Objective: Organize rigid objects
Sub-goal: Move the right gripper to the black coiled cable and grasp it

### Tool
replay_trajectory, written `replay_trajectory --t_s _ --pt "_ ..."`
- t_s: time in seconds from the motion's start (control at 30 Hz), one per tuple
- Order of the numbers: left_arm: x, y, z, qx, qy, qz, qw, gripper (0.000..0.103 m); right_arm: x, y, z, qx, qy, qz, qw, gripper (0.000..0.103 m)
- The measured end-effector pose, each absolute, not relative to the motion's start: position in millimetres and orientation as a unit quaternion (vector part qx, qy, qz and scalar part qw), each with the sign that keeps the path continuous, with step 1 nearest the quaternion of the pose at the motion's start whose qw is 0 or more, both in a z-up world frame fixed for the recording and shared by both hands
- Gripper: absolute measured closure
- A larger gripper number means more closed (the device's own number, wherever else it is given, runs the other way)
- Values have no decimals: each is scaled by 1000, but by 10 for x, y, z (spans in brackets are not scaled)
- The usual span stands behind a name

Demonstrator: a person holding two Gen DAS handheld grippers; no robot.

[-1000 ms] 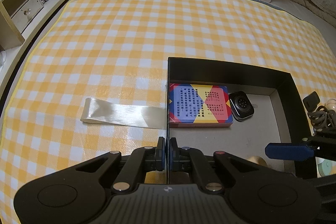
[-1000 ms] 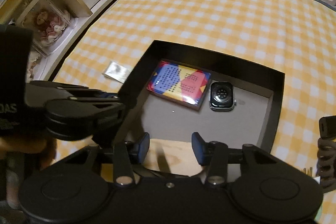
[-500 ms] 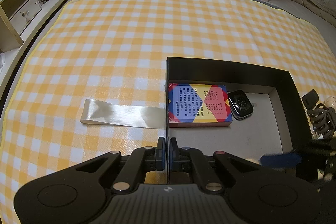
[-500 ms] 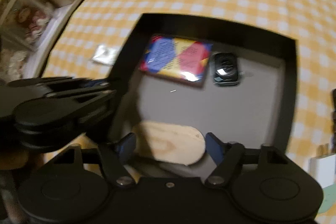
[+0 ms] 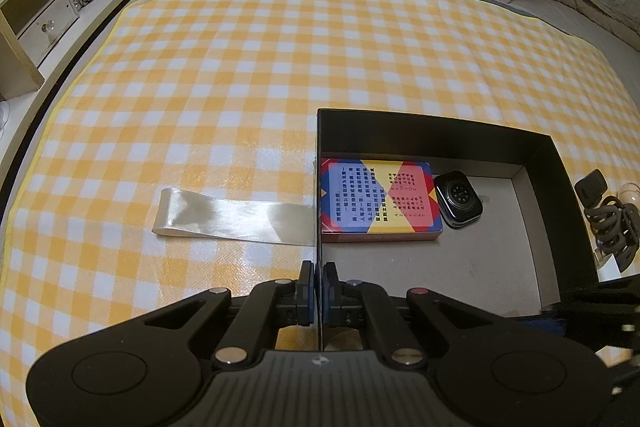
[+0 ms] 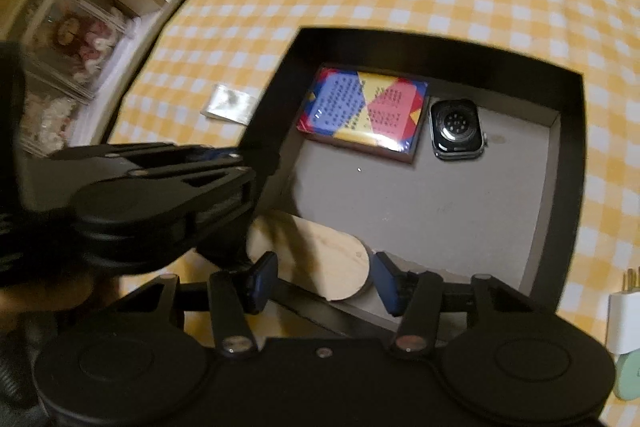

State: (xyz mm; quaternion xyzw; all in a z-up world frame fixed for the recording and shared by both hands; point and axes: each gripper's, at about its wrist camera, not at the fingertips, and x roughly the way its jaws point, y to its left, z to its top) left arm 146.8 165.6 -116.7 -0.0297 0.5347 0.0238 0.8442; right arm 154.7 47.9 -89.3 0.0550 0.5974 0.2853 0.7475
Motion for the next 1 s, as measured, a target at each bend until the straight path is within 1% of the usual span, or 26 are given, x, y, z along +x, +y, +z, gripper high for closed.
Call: replay_trajectory --t_s 0.07,0.17,0.27,0.3,0.37,0.4,0.43,0.47,0.53,0.57,0.8,1.0 --pt "1477 1641 -1170 -28 535 23 844 99 1515 390 -776 59 583 292 756 47" --pt "1476 1655 -1172 -27 535 25 844 99 1482 239 -611 64 566 295 768 43" --pt "1467 1631 -1169 -25 535 26 844 99 1445 91 -455 70 547 298 779 35" --pt "1463 1647 -1168 -25 535 26 844 99 1429 41 -404 70 539 299 784 31" --pt "1471 1634 -1169 -25 535 25 844 99 1394 -51 -311 72 526 303 792 27" --pt "1469 1645 -1167 -25 535 25 844 99 1374 -94 -281 71 520 303 795 19" --pt "1481 1621 -1171 -26 535 25 844 99 1350 -142 -237 71 511 302 801 16" --pt "1477 1638 -1170 -25 535 26 844 99 1327 -183 -194 70 502 303 807 14" --pt "1490 1565 -1173 -23 536 26 844 99 1282 -259 -117 65 489 302 816 2" --pt "1484 1582 -1172 -22 536 27 844 99 1258 -300 -78 64 482 300 821 0" --pt "1482 1580 -1178 -19 537 29 843 100 1120 -545 122 71 431 294 850 0" --pt "1494 1559 -1179 -17 536 29 843 101 1113 -810 231 82 412 271 866 0"
